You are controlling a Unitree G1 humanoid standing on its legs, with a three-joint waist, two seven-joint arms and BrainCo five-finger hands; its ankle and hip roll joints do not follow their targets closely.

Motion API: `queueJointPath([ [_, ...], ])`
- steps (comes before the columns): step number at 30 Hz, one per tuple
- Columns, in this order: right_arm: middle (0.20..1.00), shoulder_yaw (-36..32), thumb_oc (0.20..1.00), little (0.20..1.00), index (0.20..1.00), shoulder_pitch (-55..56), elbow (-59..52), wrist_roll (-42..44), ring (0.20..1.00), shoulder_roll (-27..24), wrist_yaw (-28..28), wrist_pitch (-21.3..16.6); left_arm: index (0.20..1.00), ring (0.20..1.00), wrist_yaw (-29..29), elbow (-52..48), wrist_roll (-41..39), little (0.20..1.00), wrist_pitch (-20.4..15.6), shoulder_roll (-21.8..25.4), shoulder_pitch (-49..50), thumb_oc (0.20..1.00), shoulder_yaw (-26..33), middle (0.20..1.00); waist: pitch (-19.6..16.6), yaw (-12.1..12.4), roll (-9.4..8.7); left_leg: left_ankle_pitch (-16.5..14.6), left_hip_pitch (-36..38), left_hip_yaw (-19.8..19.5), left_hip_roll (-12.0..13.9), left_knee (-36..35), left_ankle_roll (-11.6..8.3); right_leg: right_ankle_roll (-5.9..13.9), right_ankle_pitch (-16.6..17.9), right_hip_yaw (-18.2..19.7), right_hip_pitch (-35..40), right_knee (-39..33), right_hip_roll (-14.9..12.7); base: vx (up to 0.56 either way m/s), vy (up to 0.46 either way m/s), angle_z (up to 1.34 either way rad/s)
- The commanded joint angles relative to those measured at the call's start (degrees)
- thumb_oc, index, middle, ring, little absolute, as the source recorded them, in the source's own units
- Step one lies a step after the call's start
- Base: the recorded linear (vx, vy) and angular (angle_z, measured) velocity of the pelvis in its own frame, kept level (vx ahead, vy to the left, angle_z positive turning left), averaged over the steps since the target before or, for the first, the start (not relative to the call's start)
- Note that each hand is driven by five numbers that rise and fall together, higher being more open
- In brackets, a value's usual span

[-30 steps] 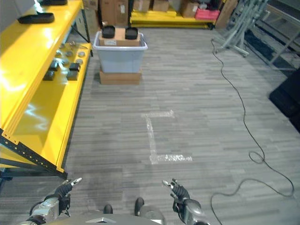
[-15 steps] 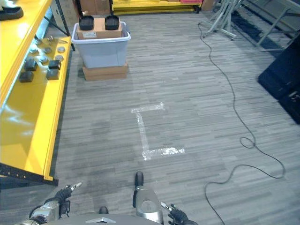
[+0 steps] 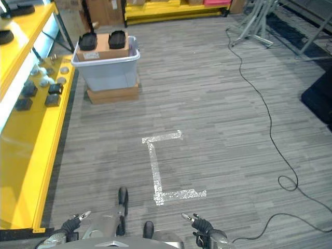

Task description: Move parts from the plastic box to the shelf.

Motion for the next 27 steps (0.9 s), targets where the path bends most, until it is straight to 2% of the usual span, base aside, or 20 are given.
queueJointPath([
  [1,1.000,-0.28,1.000,1.000,1.000,1.24,-1.88,0.94,1.000,-1.48,0.42,-1.38,1.000,1.000,0.42,-0.57,3.04,1.000,-1.63,0.95,-0.58,1.000,-1.65,1.000,1.14,1.52,0.39,-4.20,3.25,1.64,0.63,8.25,0.81,4.34,-6.67,2.64,-1.75,8.03,-4.73,0.25,0.170,-0.33],
  [4,1.000,0.25,1.000,1.000,1.000,1.09,-1.42,2.23,1.000,-0.29,-0.14,0.69,1.000,1.000,0.44,-0.99,4.68,1.000,0.34,1.71,-1.05,1.000,-1.85,1.000,-0.49,1.84,0.15,-5.81,5.07,2.93,0.17,6.68,3.15,5.17,-8.91,1.70,-1.62,12.58,-5.58,0.29,0.216,-0.16],
  [5,1.000,0.27,1.000,1.000,1.000,1.20,-1.42,2.63,1.000,0.07,0.04,1.00,1.000,1.000,0.41,-1.06,4.89,1.000,0.30,1.95,-1.30,1.000,-2.24,1.000,-0.74,1.78,0.08,-6.32,5.63,3.25,-0.10,6.47,3.88,5.71,-8.41,1.10,-2.23,15.33,-6.10,0.28,0.237,0.10],
  [7,1.000,-0.04,1.000,1.000,1.000,1.84,-1.71,1.96,1.000,0.97,-0.21,1.37,1.000,1.000,0.61,-1.00,4.76,1.000,0.37,2.63,-2.61,1.000,-3.09,1.000,-0.88,0.91,0.51,-7.98,8.05,3.66,-1.05,6.03,6.32,8.01,-4.53,-0.64,-6.75,29.91,-8.32,0.27,0.261,0.07],
  [9,1.000,0.16,1.000,1.000,1.000,2.23,-1.16,2.04,1.000,1.61,0.24,1.53,1.000,1.000,1.69,-0.79,3.86,1.000,0.50,3.06,-4.14,1.000,-3.85,1.000,-0.45,-0.17,1.73,-9.95,10.17,2.68,-0.94,6.68,8.13,9.40,-0.47,-0.41,-14.39,43.43,-9.83,0.31,0.235,0.16],
  [10,1.000,0.64,1.000,1.000,1.000,2.28,-0.91,1.59,1.000,2.22,0.38,1.37,1.000,1.000,2.39,-0.78,2.48,1.000,0.25,3.36,-4.81,1.000,-3.98,1.000,0.25,-0.83,1.77,-10.78,11.97,2.39,-1.30,6.66,8.46,9.11,-0.55,-0.75,-16.70,42.63,-11.01,0.31,0.125,0.16],
  [13,1.000,1.13,1.000,1.000,1.000,2.42,-0.68,1.07,1.000,2.66,0.27,0.97,1.000,1.000,2.62,-1.23,1.38,1.000,0.27,3.90,-5.49,1.000,-3.62,1.000,0.71,-1.43,2.04,-11.38,13.60,2.32,-0.78,6.38,7.95,8.79,-1.42,-1.65,-17.27,34.99,-11.02,0.30,-0.064,0.33],
  [14,1.000,1.67,1.000,1.000,1.000,2.20,-0.39,2.35,1.000,2.52,0.25,1.56,1.000,1.000,2.11,-1.57,1.10,1.000,0.37,4.54,-6.41,1.000,-3.03,1.000,1.32,-2.56,1.14,-12.71,15.41,2.35,-1.25,6.34,7.21,8.62,-1.26,-2.20,-17.00,20.00,-10.48,0.59,-0.212,0.48],
  [15,1.000,1.63,1.000,1.000,1.000,2.28,-0.02,1.92,1.000,1.96,0.89,2.11,1.000,1.000,1.82,-1.53,0.76,1.000,0.66,4.53,-6.97,1.000,-3.01,1.000,1.44,-4.35,0.50,-14.40,16.95,1.27,-2.31,6.51,7.22,8.89,1.00,0.46,-18.09,13.46,-9.49,0.63,-0.215,0.33],
  [17,1.000,1.21,1.000,1.000,1.000,2.79,0.43,0.42,1.000,1.62,1.21,2.05,1.000,1.000,2.10,-1.37,-0.26,1.000,0.95,4.21,-7.18,1.000,-3.47,1.000,1.29,-5.83,0.31,-15.94,18.40,0.03,-2.90,6.99,7.33,9.24,3.25,2.98,-19.46,11.87,-9.16,0.38,-0.111,0.19],
  [19,1.000,0.88,1.000,1.000,1.000,3.00,1.07,-0.08,1.000,1.56,1.16,1.82,1.000,1.000,1.89,-1.06,-1.15,1.000,0.88,3.95,-6.90,1.000,-3.56,1.000,1.00,-6.49,0.49,-16.76,19.60,-0.45,-2.88,7.49,7.15,9.05,3.67,3.44,-20.26,12.54,-8.81,0.35,-0.130,0.64],
  [21,1.000,0.49,1.000,1.000,1.000,2.99,1.24,0.58,1.000,1.29,0.87,2.26,1.000,1.000,2.22,-0.88,-1.17,1.000,0.68,3.32,-6.19,1.000,-3.29,1.000,0.53,-6.65,0.68,-17.54,20.88,-1.13,-2.54,7.88,6.68,7.87,2.62,3.43,-19.05,12.62,-7.81,0.39,-0.188,0.48],
  [22,1.000,0.32,1.000,1.000,1.000,2.86,1.37,0.07,1.000,1.08,0.82,2.36,1.000,1.000,2.42,-0.67,-2.41,1.000,1.33,2.77,-5.73,1.000,-3.04,1.000,-0.11,-6.43,0.57,-17.03,20.50,-1.51,-1.95,10.43,6.17,6.81,1.80,3.39,-17.97,12.75,-7.24,0.27,-0.150,0.37],
  [23,1.000,0.34,1.000,1.000,1.000,2.85,1.37,0.02,1.000,1.06,0.85,2.32,1.000,1.000,2.32,-0.65,-2.78,1.000,1.52,2.68,-5.69,1.000,-3.00,1.000,-0.21,-6.40,0.55,-16.73,20.23,-1.59,-1.83,11.08,6.06,6.64,1.70,3.36,-17.77,12.68,-7.15,0.33,-0.204,0.40],
  [24,1.000,0.38,1.000,1.000,1.000,2.78,1.25,0.40,1.000,0.96,0.86,2.12,1.000,1.000,1.96,-0.52,-3.61,1.000,1.87,2.06,-5.46,1.000,-2.67,1.000,-0.39,-6.17,0.28,-14.95,19.12,-1.65,-1.41,15.53,5.48,5.89,1.21,3.28,-16.61,12.14,-6.94,0.29,-0.193,0.25],
  [26,1.000,0.26,1.000,1.000,1.000,2.22,0.07,0.45,1.000,0.63,0.22,1.68,1.000,1.000,1.66,-0.17,-3.76,1.000,1.70,0.53,-4.87,1.000,-1.80,1.000,-0.44,-5.41,-0.76,-11.59,15.08,-2.04,-1.40,28.91,4.14,4.36,0.59,3.57,-13.88,10.47,-6.96,0.37,-0.243,0.02],
  [27,1.000,0.32,1.000,1.000,1.000,2.18,-0.47,0.54,1.000,0.50,-0.35,1.60,1.000,1.000,1.39,-0.18,-3.83,1.000,1.74,0.26,-4.79,1.000,-1.69,1.000,-0.47,-5.13,-1.00,-10.66,13.13,-2.00,-1.39,32.21,3.80,3.94,0.63,3.43,-13.18,9.85,-6.93,0.34,-0.207,-0.09],
])
